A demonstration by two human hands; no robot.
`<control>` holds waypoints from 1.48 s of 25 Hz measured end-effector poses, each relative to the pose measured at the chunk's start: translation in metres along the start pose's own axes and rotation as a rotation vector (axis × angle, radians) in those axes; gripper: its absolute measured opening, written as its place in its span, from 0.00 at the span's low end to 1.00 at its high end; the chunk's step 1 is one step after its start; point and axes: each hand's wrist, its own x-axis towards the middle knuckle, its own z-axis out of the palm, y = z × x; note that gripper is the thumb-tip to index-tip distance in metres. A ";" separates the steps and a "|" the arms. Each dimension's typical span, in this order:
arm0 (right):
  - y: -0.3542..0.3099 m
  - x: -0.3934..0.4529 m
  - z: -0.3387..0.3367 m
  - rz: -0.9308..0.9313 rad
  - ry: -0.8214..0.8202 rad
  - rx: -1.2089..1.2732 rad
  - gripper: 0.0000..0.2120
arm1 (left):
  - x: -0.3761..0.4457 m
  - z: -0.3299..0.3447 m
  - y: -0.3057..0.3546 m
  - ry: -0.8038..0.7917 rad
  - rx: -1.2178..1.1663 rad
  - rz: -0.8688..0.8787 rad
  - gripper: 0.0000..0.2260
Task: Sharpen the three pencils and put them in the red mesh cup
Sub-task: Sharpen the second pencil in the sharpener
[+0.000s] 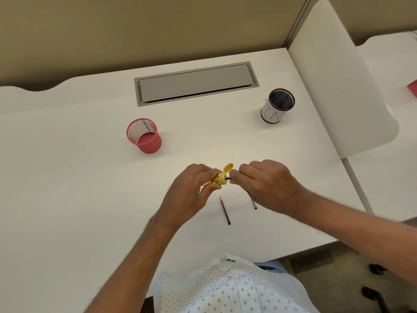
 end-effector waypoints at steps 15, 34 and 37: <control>0.003 -0.004 0.004 -0.014 0.041 -0.020 0.07 | 0.000 0.000 0.006 0.024 0.083 0.023 0.13; 0.009 0.018 -0.007 0.399 -0.369 0.642 0.12 | 0.002 -0.003 0.011 0.060 0.123 0.047 0.13; 0.028 0.032 -0.010 0.918 -0.730 1.404 0.16 | 0.006 -0.006 0.012 0.071 0.170 0.105 0.13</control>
